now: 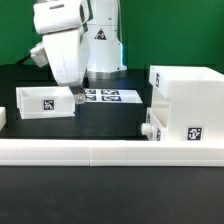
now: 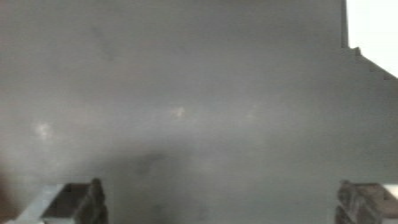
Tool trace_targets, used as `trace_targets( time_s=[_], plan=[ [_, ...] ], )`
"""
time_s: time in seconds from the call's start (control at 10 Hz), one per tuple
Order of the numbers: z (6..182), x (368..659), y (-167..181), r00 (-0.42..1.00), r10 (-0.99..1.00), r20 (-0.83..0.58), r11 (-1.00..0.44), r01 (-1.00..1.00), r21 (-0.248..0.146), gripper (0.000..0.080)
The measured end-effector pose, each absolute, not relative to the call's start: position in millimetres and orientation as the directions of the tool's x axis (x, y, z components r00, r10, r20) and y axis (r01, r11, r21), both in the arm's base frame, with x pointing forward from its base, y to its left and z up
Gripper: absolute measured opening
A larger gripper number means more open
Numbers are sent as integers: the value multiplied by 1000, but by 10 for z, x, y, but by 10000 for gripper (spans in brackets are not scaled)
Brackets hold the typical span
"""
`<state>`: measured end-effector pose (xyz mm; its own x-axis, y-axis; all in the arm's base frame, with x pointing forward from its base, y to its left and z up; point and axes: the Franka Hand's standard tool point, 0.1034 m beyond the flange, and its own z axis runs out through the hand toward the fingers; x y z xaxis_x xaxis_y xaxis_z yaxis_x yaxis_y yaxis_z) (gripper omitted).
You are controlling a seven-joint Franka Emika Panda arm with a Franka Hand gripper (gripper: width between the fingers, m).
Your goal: Assemble drawer
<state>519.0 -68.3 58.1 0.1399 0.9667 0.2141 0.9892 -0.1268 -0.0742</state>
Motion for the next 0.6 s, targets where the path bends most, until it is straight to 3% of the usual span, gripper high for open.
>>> trace_targets(
  time_s=[0.5,0.6],
  plan=[
    [579,5121,-754,513,841,169,-494,857,-145,648],
    [619,5039,-827,588,795,148,-573,808,-137,648]
  ],
)
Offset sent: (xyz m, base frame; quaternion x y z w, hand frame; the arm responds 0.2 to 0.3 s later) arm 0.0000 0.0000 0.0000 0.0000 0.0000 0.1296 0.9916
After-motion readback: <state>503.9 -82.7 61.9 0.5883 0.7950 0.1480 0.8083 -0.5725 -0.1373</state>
